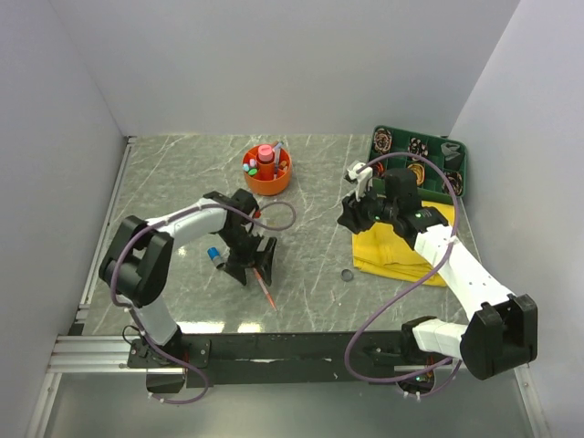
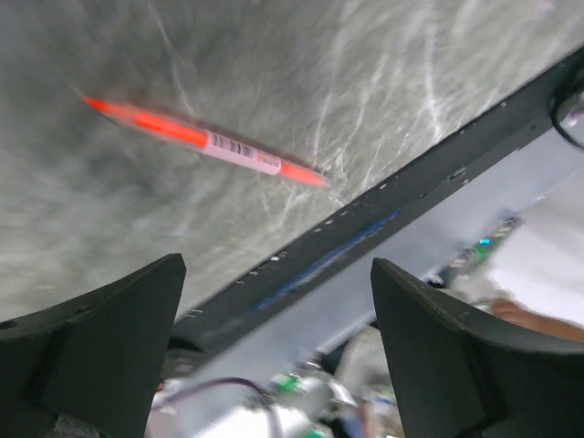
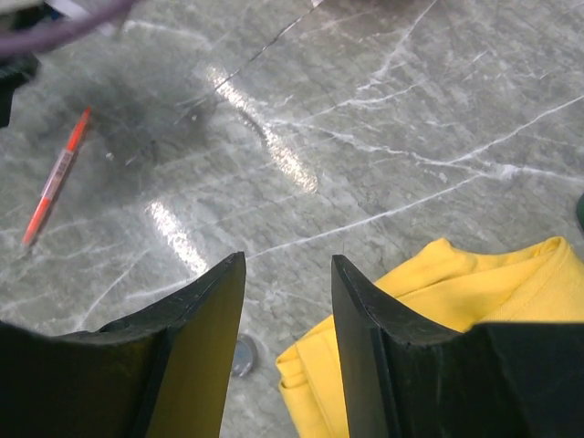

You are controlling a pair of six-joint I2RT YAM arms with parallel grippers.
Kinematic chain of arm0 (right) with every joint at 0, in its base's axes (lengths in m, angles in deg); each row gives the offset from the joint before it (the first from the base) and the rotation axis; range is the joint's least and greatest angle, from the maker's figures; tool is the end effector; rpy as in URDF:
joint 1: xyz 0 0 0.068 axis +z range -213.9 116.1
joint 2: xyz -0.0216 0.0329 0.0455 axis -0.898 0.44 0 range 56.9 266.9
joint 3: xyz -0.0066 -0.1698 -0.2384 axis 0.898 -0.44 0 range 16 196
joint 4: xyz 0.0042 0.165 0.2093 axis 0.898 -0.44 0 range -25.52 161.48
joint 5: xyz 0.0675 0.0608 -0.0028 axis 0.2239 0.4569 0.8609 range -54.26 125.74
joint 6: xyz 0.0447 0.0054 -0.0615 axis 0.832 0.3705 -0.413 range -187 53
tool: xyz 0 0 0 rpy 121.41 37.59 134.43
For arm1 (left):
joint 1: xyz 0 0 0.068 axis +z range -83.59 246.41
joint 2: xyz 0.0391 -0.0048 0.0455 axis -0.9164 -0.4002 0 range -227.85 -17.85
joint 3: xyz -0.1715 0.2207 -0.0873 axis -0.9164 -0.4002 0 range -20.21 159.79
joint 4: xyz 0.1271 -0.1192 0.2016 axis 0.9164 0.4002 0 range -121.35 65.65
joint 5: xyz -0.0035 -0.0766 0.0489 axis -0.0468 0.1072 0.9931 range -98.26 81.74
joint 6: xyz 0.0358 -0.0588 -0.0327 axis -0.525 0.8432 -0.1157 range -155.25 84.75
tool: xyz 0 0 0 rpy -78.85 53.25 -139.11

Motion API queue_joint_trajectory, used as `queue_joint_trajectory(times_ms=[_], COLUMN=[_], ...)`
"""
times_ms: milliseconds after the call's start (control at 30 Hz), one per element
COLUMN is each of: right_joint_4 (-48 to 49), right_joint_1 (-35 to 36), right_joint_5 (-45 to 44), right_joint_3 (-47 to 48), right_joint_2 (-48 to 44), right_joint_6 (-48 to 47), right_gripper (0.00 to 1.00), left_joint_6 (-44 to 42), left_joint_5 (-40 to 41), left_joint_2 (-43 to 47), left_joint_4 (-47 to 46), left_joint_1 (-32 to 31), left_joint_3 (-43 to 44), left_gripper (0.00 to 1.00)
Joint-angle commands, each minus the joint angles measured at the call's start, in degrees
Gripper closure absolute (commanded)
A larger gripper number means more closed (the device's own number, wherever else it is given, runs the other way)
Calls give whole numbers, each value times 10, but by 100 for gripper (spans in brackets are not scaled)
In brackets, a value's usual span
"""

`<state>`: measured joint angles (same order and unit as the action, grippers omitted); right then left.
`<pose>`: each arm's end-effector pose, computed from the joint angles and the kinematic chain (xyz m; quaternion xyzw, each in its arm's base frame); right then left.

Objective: Sort the stationery into containers
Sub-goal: Pick up the pen from the center of the board.

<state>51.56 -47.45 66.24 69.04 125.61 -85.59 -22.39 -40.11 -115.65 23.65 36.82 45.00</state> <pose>0.2587 0.1106 0.2933 -0.3730 0.7821 0.2256 0.4454 0.2504 -0.1814 0.1824 -0.1455 -0.9504 0.2630 0.0804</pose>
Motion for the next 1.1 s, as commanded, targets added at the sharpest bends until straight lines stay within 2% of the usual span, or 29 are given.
queue_joint_trajectory(times_ms=[0,200,400,867,1067], right_joint_4=[-21,-22,-20,-30,-18], right_joint_1=[-11,-17,-19,-27,-28], right_joint_5=[20,38,41,46,50], right_joint_3=[34,46,31,-28,-48], right_joint_2=[-5,3,-17,-68,-81], right_joint_6=[-27,-22,-21,-41,-59], right_gripper=[49,50,50,51,52], left_joint_6=[131,166,210,233,233], left_joint_5=[1,52,119,129,150], left_joint_2=[-19,-63,-86,-151,-172], left_joint_4=[-32,-32,-11,-15,-19], left_joint_1=[-28,-28,-32,-67,-74], left_joint_3=[-25,5,4,38,39], left_gripper=[11,21,25,34,49])
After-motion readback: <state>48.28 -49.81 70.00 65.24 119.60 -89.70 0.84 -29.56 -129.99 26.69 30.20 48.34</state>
